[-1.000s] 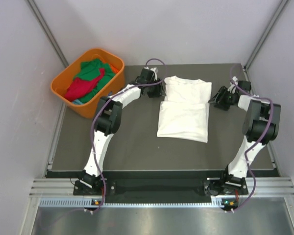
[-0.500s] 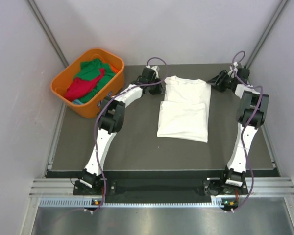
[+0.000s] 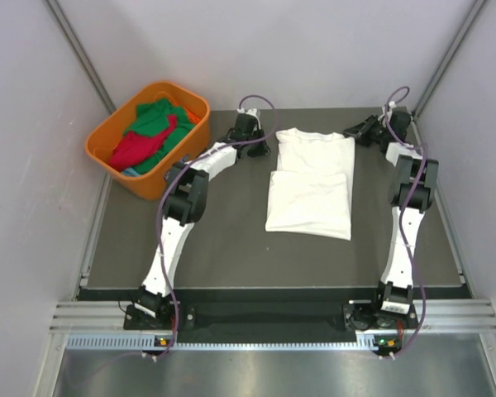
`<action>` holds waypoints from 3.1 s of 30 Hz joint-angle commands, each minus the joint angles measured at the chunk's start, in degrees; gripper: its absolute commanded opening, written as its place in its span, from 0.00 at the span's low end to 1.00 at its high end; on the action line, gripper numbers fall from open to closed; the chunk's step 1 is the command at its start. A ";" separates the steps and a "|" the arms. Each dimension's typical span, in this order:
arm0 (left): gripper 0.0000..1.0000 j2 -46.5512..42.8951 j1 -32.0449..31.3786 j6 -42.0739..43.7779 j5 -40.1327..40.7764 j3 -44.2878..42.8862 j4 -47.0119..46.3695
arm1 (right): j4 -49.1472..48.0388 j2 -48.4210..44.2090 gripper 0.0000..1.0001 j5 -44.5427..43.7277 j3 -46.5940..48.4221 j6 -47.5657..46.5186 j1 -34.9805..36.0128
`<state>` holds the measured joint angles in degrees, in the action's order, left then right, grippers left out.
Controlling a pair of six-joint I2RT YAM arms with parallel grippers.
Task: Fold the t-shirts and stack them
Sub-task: Fold the tshirt
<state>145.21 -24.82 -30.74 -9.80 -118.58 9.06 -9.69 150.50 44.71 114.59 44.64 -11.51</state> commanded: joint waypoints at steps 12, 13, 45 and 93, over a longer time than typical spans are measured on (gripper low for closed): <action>0.00 -3.79 1.79 0.07 2.16 1.34 0.61 | -3.32 5.51 0.18 -7.08 11.36 -0.17 2.98; 0.00 -4.40 1.79 0.15 1.90 1.34 0.61 | -3.23 5.42 0.23 -7.61 11.62 0.00 2.63; 0.49 -41.68 -2.16 -6.61 -23.42 55.74 -7.39 | 25.79 -56.63 0.35 -4.02 -67.38 -31.72 -5.02; 0.46 -39.65 -8.32 -5.73 -13.93 57.76 -3.43 | 14.00 -64.89 0.34 -4.37 -77.50 -29.09 -4.58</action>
<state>107.26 -32.84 -36.34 -23.49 -61.58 6.15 7.97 85.06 38.83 36.32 16.97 -16.60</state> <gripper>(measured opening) 0.458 0.341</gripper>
